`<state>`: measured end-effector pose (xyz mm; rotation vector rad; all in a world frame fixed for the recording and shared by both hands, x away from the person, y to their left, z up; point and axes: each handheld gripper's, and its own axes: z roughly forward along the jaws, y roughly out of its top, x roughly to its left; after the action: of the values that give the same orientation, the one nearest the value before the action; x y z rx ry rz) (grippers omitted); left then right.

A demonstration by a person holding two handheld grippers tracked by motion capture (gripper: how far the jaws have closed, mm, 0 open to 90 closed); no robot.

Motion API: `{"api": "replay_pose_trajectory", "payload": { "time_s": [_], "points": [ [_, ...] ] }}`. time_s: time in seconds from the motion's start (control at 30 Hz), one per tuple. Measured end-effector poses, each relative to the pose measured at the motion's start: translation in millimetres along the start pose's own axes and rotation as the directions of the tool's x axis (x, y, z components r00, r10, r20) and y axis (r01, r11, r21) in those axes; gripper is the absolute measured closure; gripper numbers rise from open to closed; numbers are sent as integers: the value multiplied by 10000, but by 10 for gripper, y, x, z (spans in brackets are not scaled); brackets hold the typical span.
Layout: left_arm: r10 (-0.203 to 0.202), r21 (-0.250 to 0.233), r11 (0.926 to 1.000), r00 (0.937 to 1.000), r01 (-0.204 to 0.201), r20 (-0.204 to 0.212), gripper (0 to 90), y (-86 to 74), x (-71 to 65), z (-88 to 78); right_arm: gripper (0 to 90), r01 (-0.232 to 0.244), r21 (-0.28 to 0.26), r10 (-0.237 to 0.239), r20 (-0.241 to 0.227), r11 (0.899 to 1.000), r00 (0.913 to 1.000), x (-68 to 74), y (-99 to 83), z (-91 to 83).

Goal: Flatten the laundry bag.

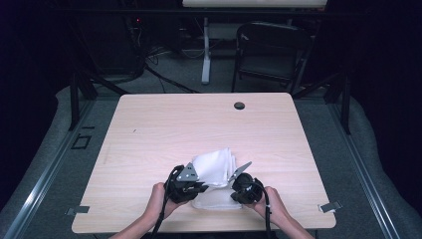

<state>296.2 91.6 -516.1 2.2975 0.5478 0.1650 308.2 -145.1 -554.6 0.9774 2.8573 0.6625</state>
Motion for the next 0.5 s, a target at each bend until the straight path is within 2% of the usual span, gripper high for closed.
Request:
{"api": "replay_pose_trajectory", "payload": {
  "time_s": [0.17,0.23,0.3,0.4,0.5],
  "points": [
    [-73,-212,9998,9996,67,-267,854,-24,-18,-86,900,-78,-52,78,-47,10000,10000,4,-5,1],
    [-77,-214,9997,9993,69,-375,851,-31,-12,-123,900,53,20,-53,71,10000,10000,6,-5,-4],
    [-188,-430,9989,9988,169,-452,846,-47,-6,-154,900,65,-31,-65,65,10000,10000,11,-7,1],
    [-236,-375,9991,9982,215,-555,847,-84,8,-209,900,110,-79,-109,64,9999,9999,10,-10,3],
    [-271,-389,9989,9973,244,-683,849,-119,12,-248,900,297,97,-298,130,9995,9995,20,2,-4]
  ]
}}
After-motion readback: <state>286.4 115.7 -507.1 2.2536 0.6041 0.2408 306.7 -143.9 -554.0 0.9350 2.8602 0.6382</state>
